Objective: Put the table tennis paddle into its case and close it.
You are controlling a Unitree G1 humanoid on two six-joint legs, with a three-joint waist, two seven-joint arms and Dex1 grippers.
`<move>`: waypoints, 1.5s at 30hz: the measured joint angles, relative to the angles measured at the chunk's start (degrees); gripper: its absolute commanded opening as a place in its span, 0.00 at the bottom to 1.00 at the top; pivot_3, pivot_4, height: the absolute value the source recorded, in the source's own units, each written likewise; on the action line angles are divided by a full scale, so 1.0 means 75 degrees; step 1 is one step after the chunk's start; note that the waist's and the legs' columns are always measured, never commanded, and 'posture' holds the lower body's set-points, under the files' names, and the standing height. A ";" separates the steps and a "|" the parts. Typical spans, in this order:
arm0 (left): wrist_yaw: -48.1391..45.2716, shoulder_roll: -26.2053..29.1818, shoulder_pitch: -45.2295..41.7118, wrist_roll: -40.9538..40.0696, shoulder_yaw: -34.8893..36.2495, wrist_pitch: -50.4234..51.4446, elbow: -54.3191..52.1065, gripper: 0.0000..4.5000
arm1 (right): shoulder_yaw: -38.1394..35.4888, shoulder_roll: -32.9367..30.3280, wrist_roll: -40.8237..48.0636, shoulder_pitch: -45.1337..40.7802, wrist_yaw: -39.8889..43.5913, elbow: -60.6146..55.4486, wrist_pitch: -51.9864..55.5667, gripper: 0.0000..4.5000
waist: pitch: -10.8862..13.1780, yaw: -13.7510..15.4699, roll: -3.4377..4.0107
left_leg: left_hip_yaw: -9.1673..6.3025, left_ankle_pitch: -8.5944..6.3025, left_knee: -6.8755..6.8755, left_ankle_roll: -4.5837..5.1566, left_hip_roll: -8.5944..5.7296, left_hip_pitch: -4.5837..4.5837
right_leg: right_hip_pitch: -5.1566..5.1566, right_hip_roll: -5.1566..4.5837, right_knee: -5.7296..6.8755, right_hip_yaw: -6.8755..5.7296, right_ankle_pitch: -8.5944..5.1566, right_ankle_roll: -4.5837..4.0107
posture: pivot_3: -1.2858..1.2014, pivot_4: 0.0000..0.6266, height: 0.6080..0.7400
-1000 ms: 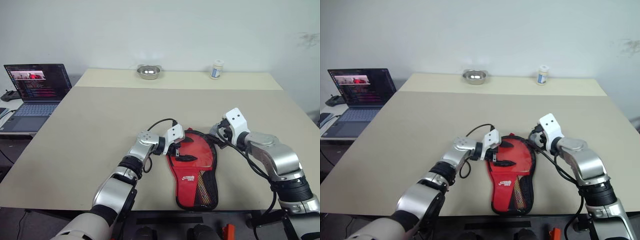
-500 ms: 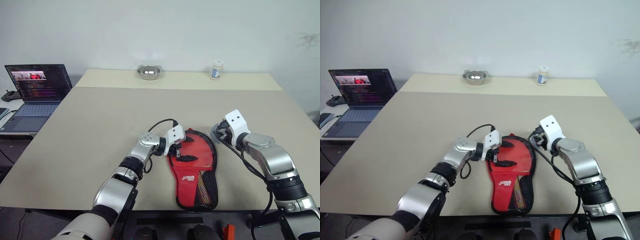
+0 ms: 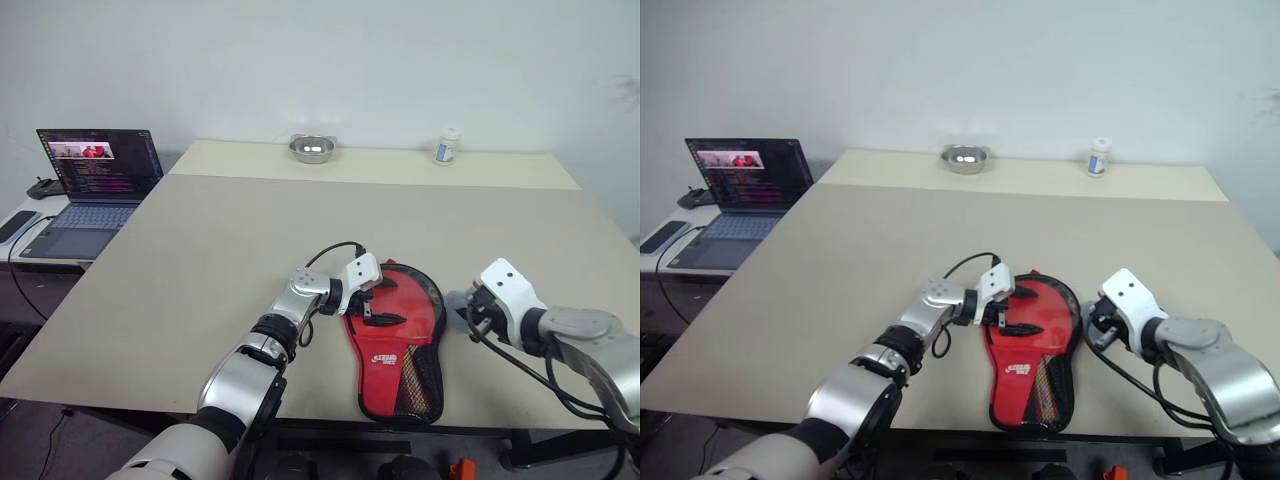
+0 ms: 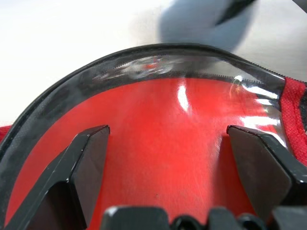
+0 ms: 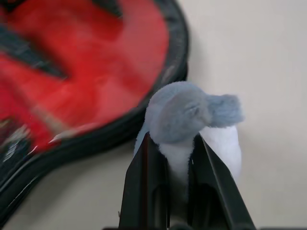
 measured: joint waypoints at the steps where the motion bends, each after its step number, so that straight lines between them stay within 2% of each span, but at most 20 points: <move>1: 0.0007 -0.0025 -0.0013 0.0018 0.0000 0.0001 0.0020 0.95 | -0.0078 -0.0150 0.0120 0.0174 0.0086 -0.0235 0.0107 0.00 | -0.0001 0.0016 0.0001 | -0.0006 0.0000 -0.0001 0.0000 -0.0001 -0.0002 | 0.0002 -0.0001 -0.0004 -0.0006 -0.0001 -0.0001 | 0.52 0.24 1.00; 7: 0.0120 -0.0132 -0.0074 0.0119 -0.0054 0.0006 0.0132 0.95 | -0.0576 -0.1215 0.0820 0.1488 0.0837 -0.1372 0.0471 0.00 | -0.0034 0.0030 0.0002 | -0.0072 -0.0009 -0.0007 0.0010 0.0001 -0.0002 | 0.0069 -0.0008 -0.0092 -0.0078 0.0000 -0.0001 | 0.52 0.24 1.00; 12: 0.0239 -0.0197 -0.0114 0.0193 -0.0066 0.0008 0.0248 0.95 | -0.0981 -0.1556 0.1304 0.2401 0.1239 -0.2115 0.0484 0.00 | -0.0055 0.0035 -0.0012 | -0.0137 -0.0008 0.0000 0.0010 -0.0006 -0.0001 | 0.0105 -0.0056 -0.0101 -0.0156 -0.0009 -0.0008 | 0.52 0.24 1.00; 19: 0.0265 -0.0252 -0.0171 0.0280 -0.0071 0.0008 0.0312 0.95 | -0.1741 -0.2074 0.2044 0.3847 0.1591 -0.2784 0.0112 0.00 | -0.0063 0.0052 -0.0010 | -0.0154 -0.0008 0.0001 0.0010 -0.0019 -0.0003 | 0.0117 -0.0067 -0.0103 -0.0173 -0.0012 -0.0004 | 0.52 0.24 1.00; 24: 0.0239 -0.0283 -0.0216 0.0356 -0.0074 0.0007 0.0333 0.95 | -0.1781 -0.2605 0.3160 0.4652 0.1349 -0.2811 -0.0621 0.00 | -0.0059 0.0055 -0.0023 | -0.0155 -0.0008 0.0001 0.0010 -0.0028 -0.0004 | 0.0121 -0.0081 -0.0106 -0.0178 -0.0015 0.0002 | 0.52 0.24 1.00; 31: 0.0174 -0.0342 -0.0235 0.0396 -0.0074 0.0006 0.0333 0.95 | -0.2402 -0.3509 0.4510 0.5498 0.0743 -0.2797 -0.1524 0.00 | -0.0061 0.0065 -0.0032 | -0.0164 -0.0009 -0.0007 0.0009 -0.0032 -0.0008 | 0.0124 -0.0085 -0.0110 -0.0187 -0.0029 0.0019 | 0.52 0.24 1.00; 37: 0.0181 -0.0341 -0.0236 0.0406 -0.0074 0.0004 0.0334 0.95 | -0.2663 -0.4235 0.5349 0.6163 0.0367 -0.2773 -0.2283 0.00 | -0.0060 0.0075 -0.0039 | -0.0165 -0.0010 -0.0007 0.0010 -0.0041 -0.0010 | 0.0125 -0.0095 -0.0111 -0.0188 -0.0034 0.0028 | 0.52 0.24 1.00; 45: 0.0199 -0.0344 -0.0237 0.0415 -0.0074 0.0004 0.0334 0.95 | -0.2608 -0.4736 0.6179 0.6109 -0.0275 -0.2770 -0.2646 0.00 | -0.0059 0.0074 -0.0047 | -0.0165 -0.0010 -0.0007 0.0010 -0.0041 -0.0009 | 0.0125 -0.0097 -0.0110 -0.0188 -0.0034 0.0028 | 0.52 0.24 1.00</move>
